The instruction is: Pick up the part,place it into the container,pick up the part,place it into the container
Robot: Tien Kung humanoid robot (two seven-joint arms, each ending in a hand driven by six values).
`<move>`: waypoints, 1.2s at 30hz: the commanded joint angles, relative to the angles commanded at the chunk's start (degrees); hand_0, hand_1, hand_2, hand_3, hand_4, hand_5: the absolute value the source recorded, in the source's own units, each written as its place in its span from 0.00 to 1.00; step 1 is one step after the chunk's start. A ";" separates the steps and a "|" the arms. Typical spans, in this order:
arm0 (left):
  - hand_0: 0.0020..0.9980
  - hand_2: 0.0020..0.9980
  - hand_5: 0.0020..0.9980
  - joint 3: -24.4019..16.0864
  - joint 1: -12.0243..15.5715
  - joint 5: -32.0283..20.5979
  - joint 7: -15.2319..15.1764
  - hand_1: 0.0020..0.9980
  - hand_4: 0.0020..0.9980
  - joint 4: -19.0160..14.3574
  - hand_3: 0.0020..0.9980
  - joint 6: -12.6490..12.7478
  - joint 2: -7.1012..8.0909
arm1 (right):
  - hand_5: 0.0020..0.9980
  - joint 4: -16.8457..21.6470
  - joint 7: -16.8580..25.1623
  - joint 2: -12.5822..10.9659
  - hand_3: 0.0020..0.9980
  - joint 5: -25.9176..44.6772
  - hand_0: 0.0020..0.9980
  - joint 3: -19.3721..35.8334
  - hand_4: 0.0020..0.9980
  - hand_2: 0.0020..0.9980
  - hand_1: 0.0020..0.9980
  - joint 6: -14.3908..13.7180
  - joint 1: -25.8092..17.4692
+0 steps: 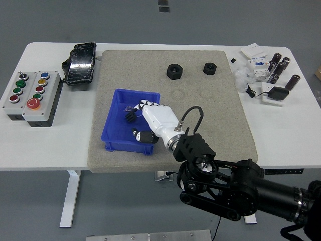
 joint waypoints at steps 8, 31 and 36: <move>0.63 0.54 0.40 -0.05 0.02 -0.04 -0.10 0.55 0.65 0.00 0.61 0.02 -0.08 | 0.26 1.53 0.62 -1.10 0.75 -0.92 0.72 5.84 0.59 0.86 0.83 -6.39 -3.62; 0.63 0.53 0.39 0.50 1.23 -1.56 -0.35 0.55 0.65 0.00 0.61 0.30 0.20 | 0.29 3.89 31.75 -10.00 0.71 28.51 0.67 41.89 0.65 0.77 0.76 -18.32 -26.73; 0.63 0.53 0.39 0.72 1.05 -1.59 -0.54 0.55 0.66 0.00 0.61 0.24 0.57 | 0.28 4.25 40.23 -8.86 0.70 37.34 0.66 47.27 0.66 0.75 0.74 -18.02 -28.28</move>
